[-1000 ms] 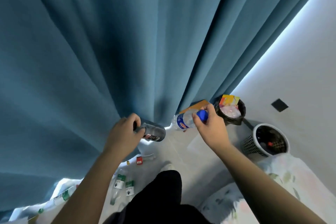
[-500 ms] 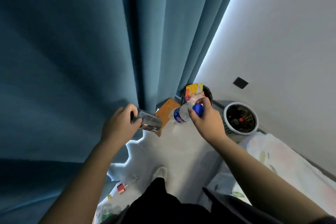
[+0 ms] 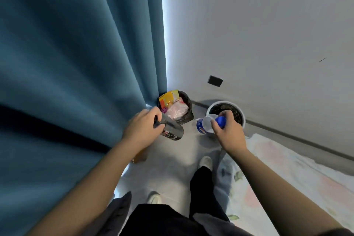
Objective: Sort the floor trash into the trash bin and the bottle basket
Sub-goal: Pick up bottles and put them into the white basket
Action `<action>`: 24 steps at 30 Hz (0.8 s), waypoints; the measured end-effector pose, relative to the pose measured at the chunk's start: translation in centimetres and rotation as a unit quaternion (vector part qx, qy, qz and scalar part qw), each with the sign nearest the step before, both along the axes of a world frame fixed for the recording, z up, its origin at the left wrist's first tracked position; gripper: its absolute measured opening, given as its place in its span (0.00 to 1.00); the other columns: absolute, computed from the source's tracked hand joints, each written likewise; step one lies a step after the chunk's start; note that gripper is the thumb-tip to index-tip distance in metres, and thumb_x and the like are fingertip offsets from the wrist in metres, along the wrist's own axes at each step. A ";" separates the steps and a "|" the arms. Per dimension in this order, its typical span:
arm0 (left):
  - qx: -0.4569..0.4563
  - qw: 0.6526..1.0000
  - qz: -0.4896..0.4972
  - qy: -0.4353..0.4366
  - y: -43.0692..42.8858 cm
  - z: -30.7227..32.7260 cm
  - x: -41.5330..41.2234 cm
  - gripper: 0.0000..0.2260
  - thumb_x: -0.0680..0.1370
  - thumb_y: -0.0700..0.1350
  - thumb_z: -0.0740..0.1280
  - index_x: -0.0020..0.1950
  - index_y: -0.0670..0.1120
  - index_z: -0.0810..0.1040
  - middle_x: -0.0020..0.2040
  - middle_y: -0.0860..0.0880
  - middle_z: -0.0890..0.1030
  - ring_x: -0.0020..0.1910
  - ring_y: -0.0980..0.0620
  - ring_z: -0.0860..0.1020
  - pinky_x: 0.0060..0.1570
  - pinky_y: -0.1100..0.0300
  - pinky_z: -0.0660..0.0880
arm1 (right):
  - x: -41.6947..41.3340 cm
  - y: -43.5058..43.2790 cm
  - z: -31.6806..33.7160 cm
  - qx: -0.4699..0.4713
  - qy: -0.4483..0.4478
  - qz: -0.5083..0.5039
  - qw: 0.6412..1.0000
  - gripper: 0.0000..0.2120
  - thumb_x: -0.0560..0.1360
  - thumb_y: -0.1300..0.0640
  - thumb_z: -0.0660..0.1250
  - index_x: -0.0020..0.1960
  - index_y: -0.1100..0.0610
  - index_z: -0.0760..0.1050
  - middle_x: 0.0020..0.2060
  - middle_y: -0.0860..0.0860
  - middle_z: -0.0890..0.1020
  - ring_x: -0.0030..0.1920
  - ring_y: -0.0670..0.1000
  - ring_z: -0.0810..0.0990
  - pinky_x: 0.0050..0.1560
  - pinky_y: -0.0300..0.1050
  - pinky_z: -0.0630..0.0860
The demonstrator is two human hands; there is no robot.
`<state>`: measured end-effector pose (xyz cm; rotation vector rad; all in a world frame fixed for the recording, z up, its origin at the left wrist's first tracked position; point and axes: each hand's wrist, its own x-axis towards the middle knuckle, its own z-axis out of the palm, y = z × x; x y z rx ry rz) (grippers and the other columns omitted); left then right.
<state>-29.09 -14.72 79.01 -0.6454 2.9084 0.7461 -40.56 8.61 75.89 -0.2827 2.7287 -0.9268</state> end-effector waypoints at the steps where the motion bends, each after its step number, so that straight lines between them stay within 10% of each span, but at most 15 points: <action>1: -0.005 1.000 -0.008 0.001 0.7 -0.1 -2.4 0.10 0.73 0.52 0.66 0.41 0.56 0.64 0.39 0.54 0.69 0.41 0.49 0.70 0.36 0.57 0.64 | -2.1 0.8 -0.6 0.000 -0.009 -0.004 1.000 0.14 0.75 0.47 0.65 0.55 0.53 0.67 0.40 0.51 0.78 0.40 0.57 0.77 0.38 0.47 0.71; 10: -0.012 0.993 -0.089 -0.082 8.5 -5.1 -23.7 0.06 0.77 0.53 0.64 0.47 0.53 0.68 0.46 0.51 0.72 0.47 0.48 0.73 0.42 0.56 0.69 | -19.2 7.7 -6.3 0.081 -0.102 -0.009 0.991 0.16 0.77 0.45 0.63 0.58 0.52 0.66 0.44 0.49 0.77 0.43 0.55 0.77 0.43 0.50 0.74; 24: 0.044 0.921 -0.236 -0.308 17.2 -40.5 -39.5 0.09 0.78 0.48 0.60 0.58 0.54 0.70 0.55 0.46 0.71 0.47 0.47 0.71 0.44 0.54 0.69 | -29.8 12.5 -39.0 0.192 -0.182 -0.018 0.964 0.11 0.78 0.51 0.61 0.58 0.50 0.64 0.40 0.49 0.74 0.35 0.53 0.72 0.32 0.46 0.66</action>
